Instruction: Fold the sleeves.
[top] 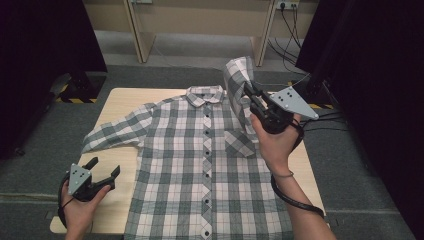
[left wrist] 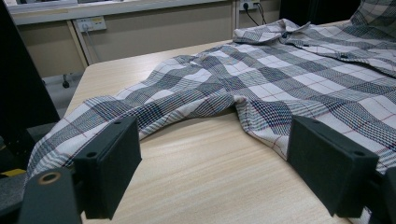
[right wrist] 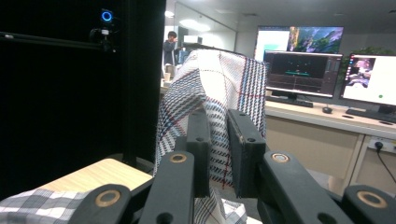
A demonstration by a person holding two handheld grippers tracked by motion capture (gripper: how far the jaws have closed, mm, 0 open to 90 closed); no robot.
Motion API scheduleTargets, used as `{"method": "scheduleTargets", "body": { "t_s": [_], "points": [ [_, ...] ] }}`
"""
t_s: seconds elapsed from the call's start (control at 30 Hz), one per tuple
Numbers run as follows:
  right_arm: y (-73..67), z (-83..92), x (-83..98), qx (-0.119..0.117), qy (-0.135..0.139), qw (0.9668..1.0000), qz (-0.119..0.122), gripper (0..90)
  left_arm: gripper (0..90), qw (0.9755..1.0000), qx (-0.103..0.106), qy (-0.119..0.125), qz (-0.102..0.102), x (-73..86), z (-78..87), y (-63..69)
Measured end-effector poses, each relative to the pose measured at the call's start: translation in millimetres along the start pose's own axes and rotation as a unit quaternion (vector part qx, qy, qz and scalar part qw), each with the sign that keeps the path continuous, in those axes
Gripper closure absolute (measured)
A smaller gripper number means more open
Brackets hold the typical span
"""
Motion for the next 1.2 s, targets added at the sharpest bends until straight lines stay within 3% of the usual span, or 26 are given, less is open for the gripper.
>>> {"method": "scheduleTargets", "body": {
  "t_s": [0.83, 1.2],
  "points": [
    [-28.1, 43.9, 35.1, -0.05, -0.01, 0.9986, 0.014, 80.1, 16.9, 1.0, -0.002, -0.001, -0.006, -0.2, -0.3, 1.3],
    [-44.3, 57.5, 50.9, -0.08, -0.023, 0.9964, 0.017, 80.1, 16.9, 1.0, -0.002, -0.001, -0.006, -0.1, -0.3, 1.4]
  ]
}}
Point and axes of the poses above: each handheld gripper's, and its own axes: z roughly backward along the jaws, x roughly out of its underside, y roughly to its right, the point moved 3 cm from there along -z, roughly forward along the jaws, and after that the axes turned 10 degrees about -y, right-handed, at the moved point
